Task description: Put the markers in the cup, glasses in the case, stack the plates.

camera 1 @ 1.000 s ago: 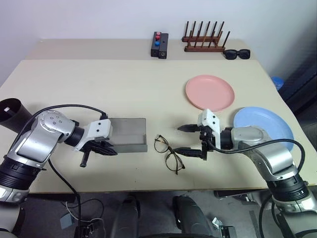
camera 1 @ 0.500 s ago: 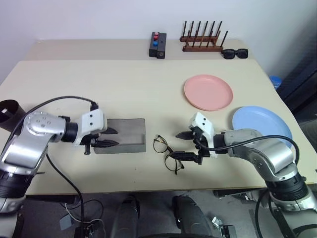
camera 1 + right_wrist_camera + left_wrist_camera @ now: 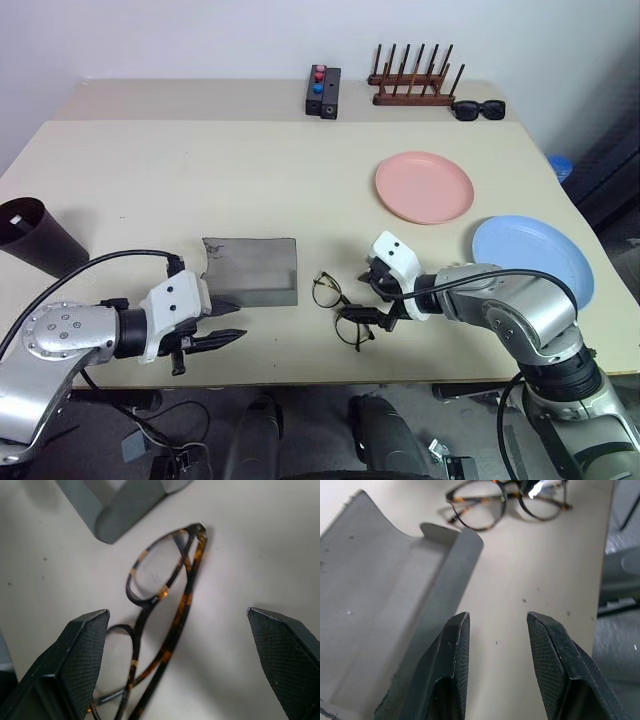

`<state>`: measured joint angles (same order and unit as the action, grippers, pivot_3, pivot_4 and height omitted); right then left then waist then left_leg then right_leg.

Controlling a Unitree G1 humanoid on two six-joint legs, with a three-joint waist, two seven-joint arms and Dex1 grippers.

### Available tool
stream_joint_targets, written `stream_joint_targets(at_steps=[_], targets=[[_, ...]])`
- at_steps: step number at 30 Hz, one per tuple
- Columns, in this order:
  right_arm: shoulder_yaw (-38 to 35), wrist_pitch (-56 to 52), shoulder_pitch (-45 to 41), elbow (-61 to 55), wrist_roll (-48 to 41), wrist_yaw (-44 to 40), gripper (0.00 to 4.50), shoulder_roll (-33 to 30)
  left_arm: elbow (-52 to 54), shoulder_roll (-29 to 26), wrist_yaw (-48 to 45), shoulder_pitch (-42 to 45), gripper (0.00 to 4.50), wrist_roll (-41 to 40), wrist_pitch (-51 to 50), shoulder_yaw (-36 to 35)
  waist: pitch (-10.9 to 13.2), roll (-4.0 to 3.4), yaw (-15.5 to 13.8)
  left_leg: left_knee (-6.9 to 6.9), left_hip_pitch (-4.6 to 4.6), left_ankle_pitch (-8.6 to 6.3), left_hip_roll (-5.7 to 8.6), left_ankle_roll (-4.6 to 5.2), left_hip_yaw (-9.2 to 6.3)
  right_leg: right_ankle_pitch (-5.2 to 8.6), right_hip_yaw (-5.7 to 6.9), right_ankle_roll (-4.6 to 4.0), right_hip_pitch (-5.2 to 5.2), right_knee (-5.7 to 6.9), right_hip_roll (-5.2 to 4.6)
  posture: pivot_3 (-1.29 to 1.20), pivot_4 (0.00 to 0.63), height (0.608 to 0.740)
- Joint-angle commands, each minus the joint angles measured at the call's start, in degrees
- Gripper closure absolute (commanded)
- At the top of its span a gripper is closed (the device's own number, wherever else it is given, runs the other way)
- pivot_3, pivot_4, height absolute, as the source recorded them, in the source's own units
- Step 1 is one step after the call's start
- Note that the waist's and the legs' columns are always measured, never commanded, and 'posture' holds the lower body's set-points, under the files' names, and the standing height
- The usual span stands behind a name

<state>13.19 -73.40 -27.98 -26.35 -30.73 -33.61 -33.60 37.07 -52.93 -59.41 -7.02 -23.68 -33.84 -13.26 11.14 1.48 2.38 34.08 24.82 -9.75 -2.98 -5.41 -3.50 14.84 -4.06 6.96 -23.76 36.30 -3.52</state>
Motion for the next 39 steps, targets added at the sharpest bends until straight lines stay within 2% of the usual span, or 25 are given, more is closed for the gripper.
stream_joint_targets(at_steps=[1,7,13,17,21,26,29,32,39], targets=[[-0.6,-0.4,-0.7,-1.8,0.0,1.1,1.28,0.2,1.8,0.6,2.8,-0.2,2.63,-1.4,-1.3,-2.2,0.0,0.0,0.1,0.0,0.0,0.0,0.0,0.0,0.0,0.0,0.0,0.0,0.0,0.0,0.0,0.0,0.15,0.74],[-1.1,-0.9,-0.4,-1.6,0.1,2.2,4.44,0.2,1.9,0.8,4.9,-0.2,2.63,-2.0,-2.0,-1.9,0.0,0.0,0.0,0.0,0.0,0.0,0.0,0.01,0.0,0.0,0.0,0.0,-0.01,0.0,0.0,0.0,0.15,0.74],[-0.5,0.3,-0.6,-1.1,0.9,2.5,4.48,-0.2,1.4,0.3,6.5,0.7,2.63,-1.8,-1.8,-1.2,0.0,0.02,0.1,0.01,0.0,-0.01,0.0,0.0,0.01,-0.01,0.0,-0.02,0.0,-0.02,0.0,0.0,0.15,0.74],[0.9,4.3,-1.7,-1.1,2.3,0.2,4.48,-2.9,0.8,0.6,7.7,1.1,2.63,-2.0,-1.6,-2.3,0.0,0.02,0.1,0.01,0.0,-0.01,0.0,0.0,0.01,-0.02,0.0,-0.03,0.0,-0.03,0.0,0.0,0.15,0.74],[0.5,8.9,-5.2,-2.0,0.9,-5.1,4.48,-4.7,-1.9,1.9,9.1,0.3,2.63,-2.0,0.2,-7.0,0.0,0.0,0.2,0.0,0.0,-0.01,0.0,0.0,0.03,-0.02,0.0,-0.04,-0.01,-0.06,-0.01,0.0,0.15,0.74],[3.0,13.2,-11.0,-0.2,1.8,-9.1,4.48,-3.7,-4.6,5.5,9.7,-3.6,2.63,-1.3,6.5,-13.4,0.0,-0.01,0.2,-0.09,0.0,-0.05,-0.02,0.07,0.07,-0.03,-0.01,-0.05,-0.1,-0.07,0.0,0.0,0.15,0.74],[6.0,15.3,-15.7,2.7,2.8,-9.0,4.48,1.4,-6.3,10.0,9.7,-8.4,2.63,-2.9,9.6,-18.1,0.0,0.01,0.4,-0.09,0.02,-0.05,-0.01,0.07,0.08,-0.03,-0.02,-0.05,-0.1,-0.1,-0.01,0.0,0.15,0.74],[9.6,16.8,-20.6,7.6,4.5,-8.7,4.48,8.4,-7.7,13.4,5.9,-15.4,2.63,-6.0,12.7,-24.1,0.0,0.01,1.5,-0.11,0.02,-0.05,-0.04,0.07,0.11,-0.05,-0.03,-0.08,-0.14,-0.08,0.01,0.0,0.15,0.74],[17.1,25.0,-25.5,20.4,11.3,-9.5,4.48,18.7,-9.8,14.7,3.0,-22.4,2.63,-7.4,15.7,-29.2,-0.1,0.11,1.3,-0.06,0.08,-0.06,-0.03,0.05,0.12,-0.09,-0.01,-0.16,-0.33,-0.16,-0.04,0.0,0.15,0.74]])
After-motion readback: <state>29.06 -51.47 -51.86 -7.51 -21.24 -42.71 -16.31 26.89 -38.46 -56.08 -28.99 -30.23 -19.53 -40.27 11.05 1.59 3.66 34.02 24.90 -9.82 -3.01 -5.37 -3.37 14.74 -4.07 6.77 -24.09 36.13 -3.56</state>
